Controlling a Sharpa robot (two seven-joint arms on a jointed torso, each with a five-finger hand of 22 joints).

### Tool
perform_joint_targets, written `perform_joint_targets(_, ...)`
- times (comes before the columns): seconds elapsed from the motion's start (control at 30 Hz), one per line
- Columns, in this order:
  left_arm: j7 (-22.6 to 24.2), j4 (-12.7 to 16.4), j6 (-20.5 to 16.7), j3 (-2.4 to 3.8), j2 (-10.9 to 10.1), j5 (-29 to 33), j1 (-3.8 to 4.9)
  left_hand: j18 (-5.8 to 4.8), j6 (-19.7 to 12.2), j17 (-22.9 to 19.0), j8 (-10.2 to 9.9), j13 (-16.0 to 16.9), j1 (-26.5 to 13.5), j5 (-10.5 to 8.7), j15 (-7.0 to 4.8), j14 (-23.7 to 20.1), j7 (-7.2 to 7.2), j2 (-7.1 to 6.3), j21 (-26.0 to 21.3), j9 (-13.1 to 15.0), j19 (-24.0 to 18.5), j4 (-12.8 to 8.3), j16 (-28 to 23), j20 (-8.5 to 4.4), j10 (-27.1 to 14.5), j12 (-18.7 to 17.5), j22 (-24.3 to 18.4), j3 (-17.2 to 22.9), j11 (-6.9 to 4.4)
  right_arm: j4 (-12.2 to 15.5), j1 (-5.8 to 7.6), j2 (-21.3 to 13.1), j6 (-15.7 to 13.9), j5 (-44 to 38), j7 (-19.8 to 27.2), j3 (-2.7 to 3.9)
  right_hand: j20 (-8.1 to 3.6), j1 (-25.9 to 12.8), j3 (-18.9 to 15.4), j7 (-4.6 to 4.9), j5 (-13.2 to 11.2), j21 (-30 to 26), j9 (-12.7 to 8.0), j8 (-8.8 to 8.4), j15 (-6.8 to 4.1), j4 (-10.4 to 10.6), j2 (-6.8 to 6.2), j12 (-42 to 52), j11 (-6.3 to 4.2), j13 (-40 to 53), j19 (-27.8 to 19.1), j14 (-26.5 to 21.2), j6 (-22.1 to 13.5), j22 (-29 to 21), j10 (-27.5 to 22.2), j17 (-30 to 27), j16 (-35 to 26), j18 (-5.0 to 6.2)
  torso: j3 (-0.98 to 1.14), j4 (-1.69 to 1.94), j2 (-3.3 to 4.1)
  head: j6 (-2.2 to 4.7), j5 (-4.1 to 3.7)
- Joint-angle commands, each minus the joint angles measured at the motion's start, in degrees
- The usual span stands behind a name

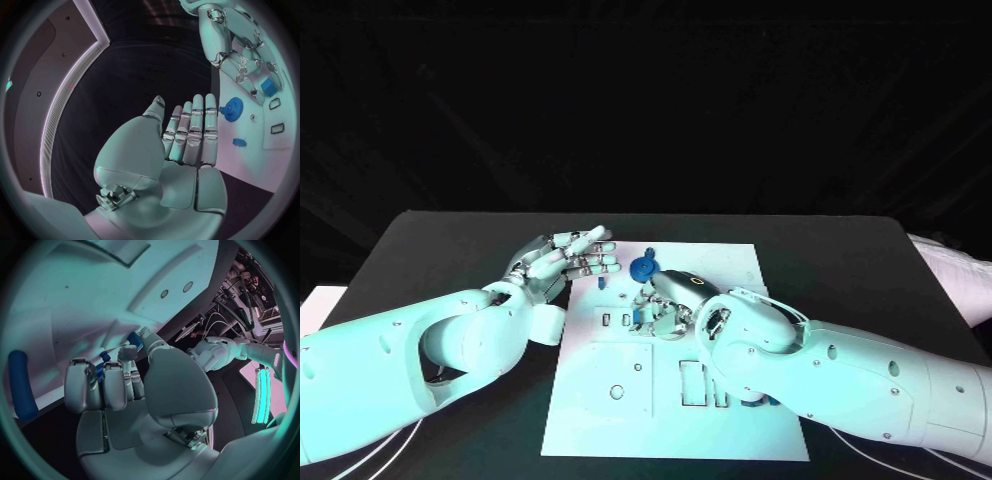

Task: Assemble the parts on the task board

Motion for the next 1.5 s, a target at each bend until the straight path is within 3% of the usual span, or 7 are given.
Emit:
perform_joint_targets(0.03, 0.5, 0.0, 1.2, 0.05, 0.1, -0.2, 0.04, 0.19, 0.3, 0.1, -0.2, -0.1, 0.6, 0.06, -0.02, 0.4, -0.13, -0.2, -0.4, 0.0, 0.4, -0.4, -0.3, -0.02, 0.5, -0.3, -0.1, 0.1, -0.03, 1.0, -0.51, -0.5, -4.0, -0.1, 0.8, -0.13, 0.15, 0.4, -1.4, 0.26, 0.1, -0.8, -0.5, -0.08, 0.51, 0.5, -1.03, -2.2, 0.14, -2.0, -1.0, 2.0, -1.2, -1.4, -1.5, -1.2, -1.0, 1.24, 0.01, 0.05, 0.0, 0.04, -0.01)
perform_joint_targets(0.6, -12.8, -1.9, 2.3, 0.04, -0.1, -12.8, 0.04, 0.32, 3.6, 5.7, 0.2, 0.0, 0.7, 0.4, -3.77, 11.0, -2.77, 0.27, 5.2, 0.2, 7.8, -1.7, 5.6, -3.58, 6.1, 0.2, 2.4, 3.0, -2.96, 11.5, -0.79, -11.7, -15.4, 5.8, 16.8, 3.95, 0.31, 5.4, -7.6, 0.31, 4.5, -0.5, -0.9, 1.39, 0.58, 5.5, -1.21, 4.6, 0.19, 1.0, 0.4, 2.8, -1.9, 0.0, 1.3, 0.9, 0.0, 0.91, 0.36, -0.15, -0.65, 0.23, 0.62)
perform_joint_targets(0.7, -19.0, -2.2, 2.8, 0.05, 0.0, -18.6, 0.05, 0.28, 5.5, 14.1, 0.5, 0.6, 0.2, 0.96, -6.54, 21.7, -4.07, -0.45, 11.9, 0.4, 15.8, -1.4, 16.5, -6.46, 10.6, 1.4, 5.8, 4.6, -5.13, 12.6, 0.48, -14.6, -14.0, 10.4, 20.8, 4.61, 0.21, 6.4, -7.2, 0.14, 5.2, -0.7, -0.9, 1.74, 0.45, 5.3, -0.47, 4.4, 0.01, 0.7, 0.2, 2.7, -1.4, -0.3, 1.2, 0.6, -0.3, 0.99, 0.45, -0.32, -1.08, 0.07, 0.76)
perform_joint_targets(0.8, -25.8, -2.5, 5.7, 0.07, 0.0, -24.6, 0.24, -0.08, 6.5, 41.3, 0.4, 2.5, -2.1, -0.09, -7.74, 24.1, -5.02, -2.47, 18.1, 0.5, 18.4, -0.2, 45.1, -7.8, 15.5, 4.0, 10.2, 5.1, -6.34, 13.2, 1.43, -17.3, -12.8, 13.3, 22.2, 4.93, 0.08, 8.8, -5.8, 0.13, 5.8, -1.4, -0.9, 1.77, 0.3, 4.3, 1.07, 2.4, -0.13, -1.0, -0.6, 2.3, -1.5, -1.5, 0.0, -0.9, -1.4, 1.26, 0.54, -0.53, -1.51, -0.22, 1.21)
perform_joint_targets(1.0, -42.4, -4.8, 13.8, 0.03, 1.5, -36.8, 3.76, -3.99, 9.0, 71.9, 4.1, 19.9, -10.1, -0.1, -8.61, 25.7, -7.07, -3.38, 45.2, 3.3, 24.9, 5.9, 76.9, -9.78, 18.0, 24.0, 42.7, 1.2, -8.51, 11.9, 2.74, -20.6, -11.2, 17.9, 22.7, 5.15, 0.0, 9.3, -5.0, 0.17, 5.8, -2.1, -0.9, 1.97, 0.29, 3.9, 1.82, 1.6, -0.13, -1.7, -1.3, 1.9, -1.1, -2.7, -0.1, -2.3, -2.6, 1.5, 0.91, -0.85, -2.36, -0.77, 1.41)
perform_joint_targets(1.23, -55.1, -7.2, 19.6, -0.23, 4.6, -50.9, 7.44, -6.07, 7.0, 75.9, 10.9, 50.3, -12.4, 0.27, -9.19, 26.5, -7.5, -3.44, 57.7, 8.2, 27.9, 9.8, 80.7, -9.47, 13.8, 54.9, 59.7, -5.4, -8.68, 10.1, 3.01, -21.9, -11.2, 21.2, 22.9, 5.2, -0.01, 9.3, -4.8, 0.16, 5.9, -2.1, -0.9, 2.01, 0.27, 4.0, 2.0, 1.6, -0.15, -1.8, -1.4, 1.9, -1.0, -2.8, 0.0, -2.4, -2.7, 1.52, 1.27, -1.02, -3.01, -1.12, 2.04)
perform_joint_targets(1.5, -59.2, -10.0, 22.4, -0.64, 9.3, -58.2, 9.51, -7.4, 6.1, 75.9, 19.3, 59.9, -12.0, 0.06, -10.35, 26.5, -9.15, -1.12, 62.9, 15.6, 30.4, 9.9, 80.7, -10.25, 15.5, 63.9, 68.1, -9.0, -9.88, 7.9, 3.06, -22.0, -12.4, 24.1, 23.5, 5.19, -0.05, 8.8, -4.6, 0.14, 6.0, -3.5, -1.0, 2.02, 0.24, 4.2, 2.06, -2.1, -0.17, -5.1, -2.9, 1.3, -0.9, -5.1, -1.5, -4.7, -4.6, 2.01, 1.39, -1.17, -3.19, -1.54, 2.2)
